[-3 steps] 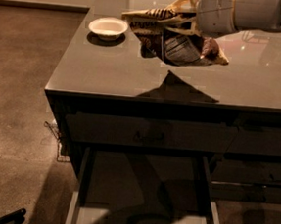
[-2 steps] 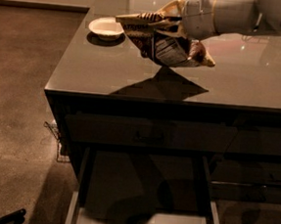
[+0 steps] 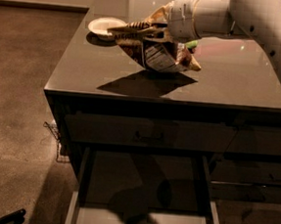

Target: Pick brown chip bag from middle drawer and place on counter

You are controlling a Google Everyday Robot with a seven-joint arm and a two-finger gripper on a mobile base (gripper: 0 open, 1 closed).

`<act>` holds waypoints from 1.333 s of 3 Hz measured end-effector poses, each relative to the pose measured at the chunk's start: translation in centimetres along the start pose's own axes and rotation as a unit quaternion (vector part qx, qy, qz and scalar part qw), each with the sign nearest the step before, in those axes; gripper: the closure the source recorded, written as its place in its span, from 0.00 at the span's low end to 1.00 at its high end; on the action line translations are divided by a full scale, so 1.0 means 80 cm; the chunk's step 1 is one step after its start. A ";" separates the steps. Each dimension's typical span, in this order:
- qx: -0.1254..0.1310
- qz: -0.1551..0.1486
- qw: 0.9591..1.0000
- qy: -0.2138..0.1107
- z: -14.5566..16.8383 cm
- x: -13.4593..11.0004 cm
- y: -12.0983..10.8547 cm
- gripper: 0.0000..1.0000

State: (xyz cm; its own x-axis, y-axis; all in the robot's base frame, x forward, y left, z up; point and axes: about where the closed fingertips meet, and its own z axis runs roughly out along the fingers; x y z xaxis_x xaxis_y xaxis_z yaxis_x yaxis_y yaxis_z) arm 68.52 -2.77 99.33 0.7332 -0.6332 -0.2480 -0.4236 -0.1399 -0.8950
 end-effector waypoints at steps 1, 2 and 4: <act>0.000 0.005 1.000 -0.003 0.012 0.004 0.001 0.11; -0.001 0.005 1.000 -0.004 0.015 0.004 0.002 0.00; 0.006 0.012 1.000 0.005 0.002 0.012 0.006 0.00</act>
Offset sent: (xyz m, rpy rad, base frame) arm 0.0073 0.0050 -0.0055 0.0068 0.0079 0.0015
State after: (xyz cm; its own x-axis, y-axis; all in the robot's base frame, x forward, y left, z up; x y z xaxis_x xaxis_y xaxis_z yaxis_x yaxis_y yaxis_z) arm 69.12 -3.36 98.60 0.7167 -0.6446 -0.2661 -0.4347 -0.1146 -0.8932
